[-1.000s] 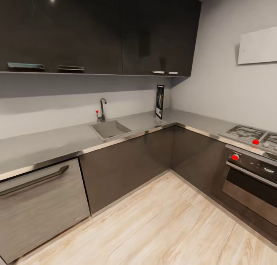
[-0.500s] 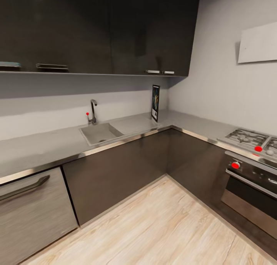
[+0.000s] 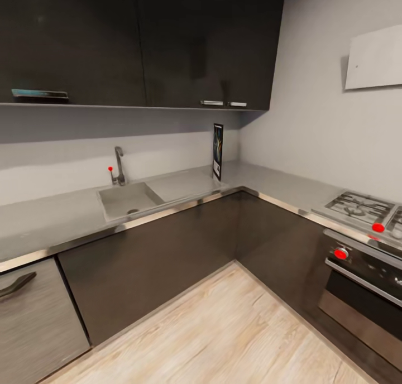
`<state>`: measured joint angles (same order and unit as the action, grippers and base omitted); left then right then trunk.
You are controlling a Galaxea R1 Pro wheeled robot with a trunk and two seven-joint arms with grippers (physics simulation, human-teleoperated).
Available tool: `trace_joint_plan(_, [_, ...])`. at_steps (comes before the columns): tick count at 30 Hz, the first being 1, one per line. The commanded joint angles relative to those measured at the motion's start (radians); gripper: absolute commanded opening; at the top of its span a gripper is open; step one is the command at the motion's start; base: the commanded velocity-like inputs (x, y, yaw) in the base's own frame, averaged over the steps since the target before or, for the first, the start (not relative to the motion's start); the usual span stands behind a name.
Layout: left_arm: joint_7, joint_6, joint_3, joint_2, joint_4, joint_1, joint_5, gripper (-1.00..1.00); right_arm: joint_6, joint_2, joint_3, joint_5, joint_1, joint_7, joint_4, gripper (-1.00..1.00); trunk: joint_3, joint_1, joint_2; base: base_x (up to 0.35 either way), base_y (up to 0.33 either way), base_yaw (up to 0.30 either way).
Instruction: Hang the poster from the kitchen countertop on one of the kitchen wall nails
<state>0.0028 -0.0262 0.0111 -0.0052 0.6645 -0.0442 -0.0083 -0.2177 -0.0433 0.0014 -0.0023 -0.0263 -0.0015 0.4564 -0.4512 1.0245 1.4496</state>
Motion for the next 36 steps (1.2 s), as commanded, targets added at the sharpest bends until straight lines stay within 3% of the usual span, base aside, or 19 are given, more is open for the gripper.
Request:
trace_joint_plan(1, [0.0, -0.001, 0.001, 0.0, 0.001, 0.0, -0.001, 1.0, -0.003, 0.0, 0.0, 0.0, -0.001, 0.0, -0.001, 1.0, -0.001, 0.001, 0.0, 0.279, -0.224, 0.0])
trace_joint_plan(12, [0.0, -0.002, 0.001, 0.001, 0.001, 0.0, -0.001, 1.0, -0.003, 0.0, 0.0, -0.001, 0.0, 0.0, -0.001, 1.0, -0.001, 0.001, 0.0, 0.279, -0.224, 0.088])
trace_joint_plan(36, [0.0, -0.002, 0.002, 0.001, 0.001, 0.0, -0.001, 1.0, -0.003, 0.0, 0.0, -0.001, 0.0, -0.001, -0.001, 1.0, -0.001, 0.001, 0.0, 0.27, -0.224, 0.265])
